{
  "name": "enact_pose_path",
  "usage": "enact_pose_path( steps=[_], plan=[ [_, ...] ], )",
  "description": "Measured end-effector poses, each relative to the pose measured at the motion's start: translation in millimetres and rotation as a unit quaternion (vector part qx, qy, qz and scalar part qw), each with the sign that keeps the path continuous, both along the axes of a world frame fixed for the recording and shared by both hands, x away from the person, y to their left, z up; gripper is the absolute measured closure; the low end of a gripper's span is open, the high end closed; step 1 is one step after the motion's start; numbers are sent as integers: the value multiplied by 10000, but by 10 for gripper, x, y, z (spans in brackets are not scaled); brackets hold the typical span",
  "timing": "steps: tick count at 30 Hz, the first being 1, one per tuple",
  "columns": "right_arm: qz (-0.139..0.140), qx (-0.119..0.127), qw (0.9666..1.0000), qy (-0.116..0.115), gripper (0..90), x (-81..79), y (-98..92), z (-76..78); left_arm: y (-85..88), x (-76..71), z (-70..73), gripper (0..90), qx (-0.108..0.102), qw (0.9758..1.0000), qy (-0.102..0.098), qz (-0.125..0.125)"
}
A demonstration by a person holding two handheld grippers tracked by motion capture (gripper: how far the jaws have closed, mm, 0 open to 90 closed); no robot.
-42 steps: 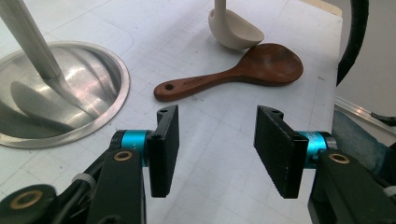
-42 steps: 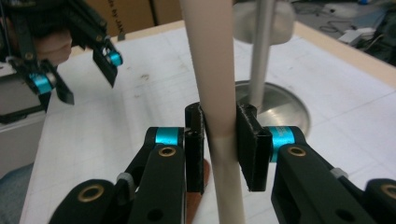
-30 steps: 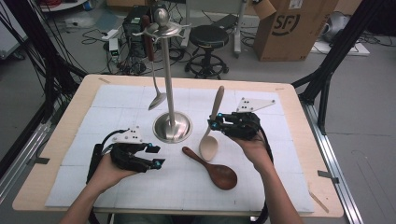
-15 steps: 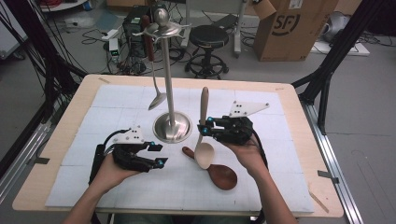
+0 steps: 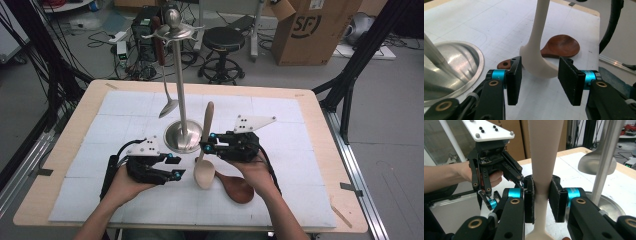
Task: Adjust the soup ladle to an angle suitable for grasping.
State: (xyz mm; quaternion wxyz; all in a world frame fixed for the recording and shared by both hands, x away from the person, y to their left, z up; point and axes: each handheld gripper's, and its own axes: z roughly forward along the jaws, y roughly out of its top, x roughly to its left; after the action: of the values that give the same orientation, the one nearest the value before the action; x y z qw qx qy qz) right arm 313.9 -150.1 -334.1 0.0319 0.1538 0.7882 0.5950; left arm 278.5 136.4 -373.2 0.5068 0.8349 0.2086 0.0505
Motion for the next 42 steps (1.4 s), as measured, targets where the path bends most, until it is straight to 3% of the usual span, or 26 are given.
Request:
enact_pose_path(
  steps=[9, 19, 34, 42],
  plan=[
    [108, 37, 9999, 8, 764, -46, 118, -21, -60, -1, 8, 577, -113, 9999, -77, 49],
    [202, 56, 9997, 78, 764, -91, 267, -58, -115, -17, 17, 521, -155, 9995, -191, 184],
    [242, -54, 9997, 34, 763, -120, 372, -96, -170, -21, 14, 754, -41, 9993, -257, 252],
    [419, 6, 9991, 98, 754, -103, 344, -84, -185, -37, 56, 779, -60, 9996, -265, -108]
  ],
)
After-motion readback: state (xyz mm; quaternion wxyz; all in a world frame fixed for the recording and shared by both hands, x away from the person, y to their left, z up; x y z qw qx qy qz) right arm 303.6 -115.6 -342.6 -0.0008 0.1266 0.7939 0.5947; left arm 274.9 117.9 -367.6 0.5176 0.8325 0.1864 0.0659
